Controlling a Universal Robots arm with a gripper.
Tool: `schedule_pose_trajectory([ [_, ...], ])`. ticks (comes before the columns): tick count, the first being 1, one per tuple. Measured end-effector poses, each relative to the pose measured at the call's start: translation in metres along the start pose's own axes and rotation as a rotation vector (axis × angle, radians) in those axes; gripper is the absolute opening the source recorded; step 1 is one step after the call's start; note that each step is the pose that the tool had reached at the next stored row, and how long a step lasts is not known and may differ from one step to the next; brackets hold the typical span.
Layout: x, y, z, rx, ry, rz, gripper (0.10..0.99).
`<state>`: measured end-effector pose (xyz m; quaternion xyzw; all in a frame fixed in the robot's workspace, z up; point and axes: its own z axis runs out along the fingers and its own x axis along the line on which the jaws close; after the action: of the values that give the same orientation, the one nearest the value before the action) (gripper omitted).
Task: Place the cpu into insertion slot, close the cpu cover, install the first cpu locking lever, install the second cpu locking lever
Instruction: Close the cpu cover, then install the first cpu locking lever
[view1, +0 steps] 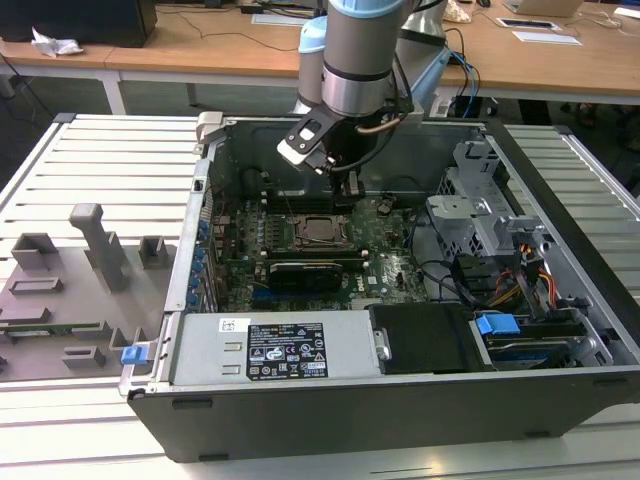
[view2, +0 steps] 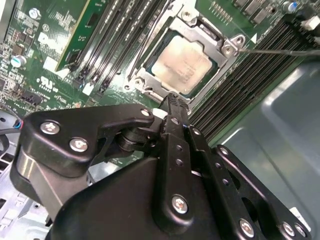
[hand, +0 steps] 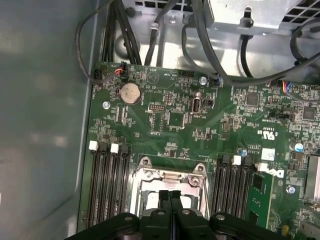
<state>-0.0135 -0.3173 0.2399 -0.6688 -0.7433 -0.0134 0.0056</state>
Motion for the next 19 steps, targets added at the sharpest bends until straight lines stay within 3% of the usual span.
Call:
schedule_pose_trajectory([
  [9, 0.0015, -0.0141, 0.0001, 0.0, 0.0, 0.0, 0.106],
  [18, 0.0023, -0.0219, 0.0, 0.0, 0.0, 0.0, 0.106],
  [19, 0.0024, -0.0219, -0.0031, 0.0, 0.0, 0.0, 0.106],
])
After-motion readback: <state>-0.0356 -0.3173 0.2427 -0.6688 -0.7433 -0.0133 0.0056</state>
